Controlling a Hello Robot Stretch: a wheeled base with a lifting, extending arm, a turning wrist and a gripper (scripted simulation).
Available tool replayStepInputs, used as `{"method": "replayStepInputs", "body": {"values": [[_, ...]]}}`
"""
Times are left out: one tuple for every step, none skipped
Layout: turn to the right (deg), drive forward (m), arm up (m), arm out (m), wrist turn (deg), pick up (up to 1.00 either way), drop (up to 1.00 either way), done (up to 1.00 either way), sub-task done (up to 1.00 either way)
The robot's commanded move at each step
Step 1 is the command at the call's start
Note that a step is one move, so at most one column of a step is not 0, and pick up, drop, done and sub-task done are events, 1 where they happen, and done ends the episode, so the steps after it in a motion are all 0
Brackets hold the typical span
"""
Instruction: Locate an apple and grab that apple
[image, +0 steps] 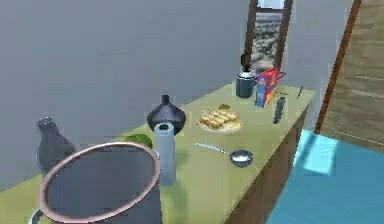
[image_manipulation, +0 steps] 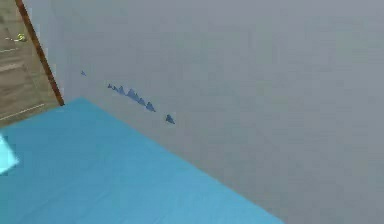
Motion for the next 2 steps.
{"method": "replayStepInputs", "body": {"values": [[-45.0, 0.00, 0.00, 0.00, 0.0, 0.00, 0.00, 0.00, 0.00], [-45.0, 0.00, 0.00, 0.00, 0.0, 0.00, 0.00, 0.00, 0.00]]}}
